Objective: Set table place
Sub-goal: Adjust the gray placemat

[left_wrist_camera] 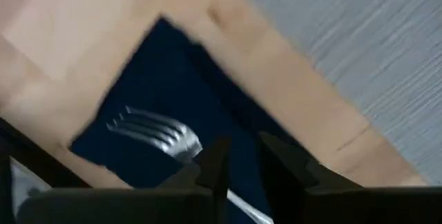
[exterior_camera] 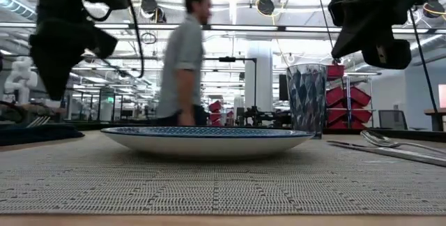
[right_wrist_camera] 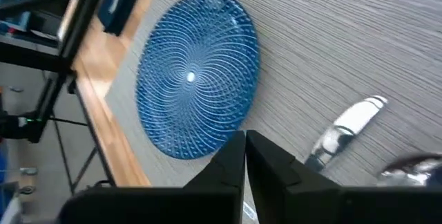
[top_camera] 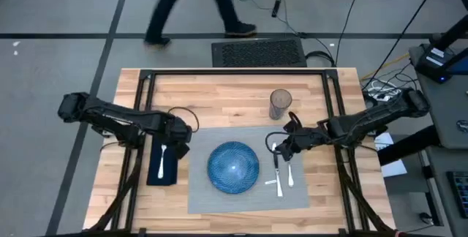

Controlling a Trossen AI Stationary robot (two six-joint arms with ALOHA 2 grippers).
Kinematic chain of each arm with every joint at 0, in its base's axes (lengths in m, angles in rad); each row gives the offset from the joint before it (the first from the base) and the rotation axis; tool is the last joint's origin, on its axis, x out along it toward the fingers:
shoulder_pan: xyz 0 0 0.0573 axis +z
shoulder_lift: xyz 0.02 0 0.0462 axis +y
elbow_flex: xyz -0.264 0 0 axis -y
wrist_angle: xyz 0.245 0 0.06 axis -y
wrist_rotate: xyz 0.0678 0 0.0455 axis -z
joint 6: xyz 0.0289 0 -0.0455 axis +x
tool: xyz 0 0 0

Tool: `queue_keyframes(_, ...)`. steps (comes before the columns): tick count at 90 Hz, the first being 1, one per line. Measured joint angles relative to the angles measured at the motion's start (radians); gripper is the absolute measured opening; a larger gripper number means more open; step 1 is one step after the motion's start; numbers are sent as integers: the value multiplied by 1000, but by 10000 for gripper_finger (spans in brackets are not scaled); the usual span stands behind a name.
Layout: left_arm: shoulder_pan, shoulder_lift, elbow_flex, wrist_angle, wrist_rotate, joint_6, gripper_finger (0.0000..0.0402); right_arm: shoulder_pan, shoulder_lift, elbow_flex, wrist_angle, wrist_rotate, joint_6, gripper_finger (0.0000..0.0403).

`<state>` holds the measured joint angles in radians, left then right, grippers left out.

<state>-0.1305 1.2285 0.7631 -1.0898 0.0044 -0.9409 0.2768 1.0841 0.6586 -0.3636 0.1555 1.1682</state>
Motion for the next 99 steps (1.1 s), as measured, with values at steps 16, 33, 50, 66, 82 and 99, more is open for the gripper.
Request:
queue_keyframes(16, -52, 0, -29, -5, 57, -90, 60, 0, -2, 0, -63, 0, 3, 0)
queue_keyframes(33, -103, 0, -73, 31, 102, -175, 60, 0, -2, 0, -101, 0, 1, 0)
queue_keyframes(50, -145, 0, -134, 144, 131, -235, 60, 0, -2, 0, -120, 0, -2, 0)
queue_keyframes(66, -170, 16, -166, 191, 132, -298, 60, 0, -2, 0, -133, 0, -2, 0)
queue_keyframes(82, -185, 42, -197, 243, 154, -313, 60, 0, -2, 0, -144, 0, -3, 0)
queue_keyframes(99, -187, 81, -204, 378, 175, -339, 60, 0, -2, 0, -144, 0, -6, 0)
